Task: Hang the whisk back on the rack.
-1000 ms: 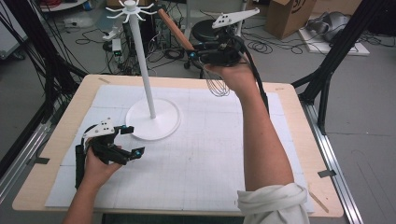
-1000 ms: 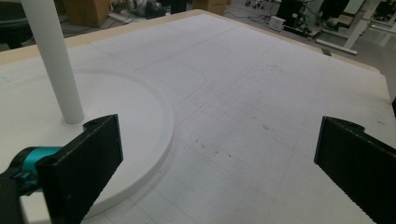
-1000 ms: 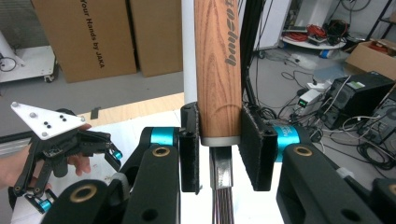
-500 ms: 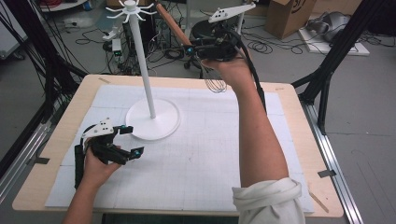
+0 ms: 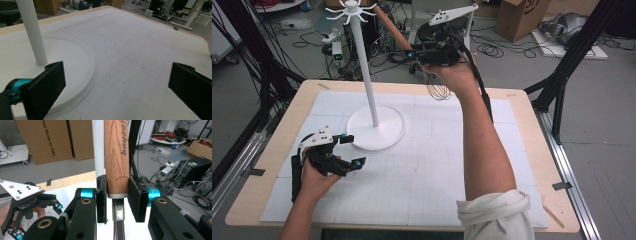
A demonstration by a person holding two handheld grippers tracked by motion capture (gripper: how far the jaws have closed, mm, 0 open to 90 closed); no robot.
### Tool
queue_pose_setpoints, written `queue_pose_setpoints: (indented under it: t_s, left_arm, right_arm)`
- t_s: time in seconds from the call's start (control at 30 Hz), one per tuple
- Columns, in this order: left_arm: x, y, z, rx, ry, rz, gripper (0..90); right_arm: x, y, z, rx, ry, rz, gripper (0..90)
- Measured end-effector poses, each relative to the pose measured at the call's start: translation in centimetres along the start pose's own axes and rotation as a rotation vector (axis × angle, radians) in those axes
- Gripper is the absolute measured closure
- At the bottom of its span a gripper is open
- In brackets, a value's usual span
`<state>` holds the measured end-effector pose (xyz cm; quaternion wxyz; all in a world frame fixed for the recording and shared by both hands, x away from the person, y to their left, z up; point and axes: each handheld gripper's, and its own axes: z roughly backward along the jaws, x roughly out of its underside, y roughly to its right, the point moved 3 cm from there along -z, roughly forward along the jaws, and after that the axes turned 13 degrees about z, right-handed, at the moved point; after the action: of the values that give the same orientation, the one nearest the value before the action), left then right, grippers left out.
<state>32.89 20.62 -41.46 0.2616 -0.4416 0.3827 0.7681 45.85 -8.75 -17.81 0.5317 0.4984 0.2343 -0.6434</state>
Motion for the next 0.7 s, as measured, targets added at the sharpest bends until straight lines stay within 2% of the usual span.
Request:
queue_pose_setpoints:
  t_s: [0.3,0.7]
  left_arm:
    - [0.0,0.0,0.0,0.001,0.002,-0.001,1.6]
    - [0.0,-0.1,0.1,-0.003,0.005,-0.002,1.6]
  right_arm:
    - [0.0,-0.6,-1.6,-0.012,-0.034,0.012,71.4]
    - [-0.2,-1.1,-3.4,-0.003,-0.074,0.026,71.2]
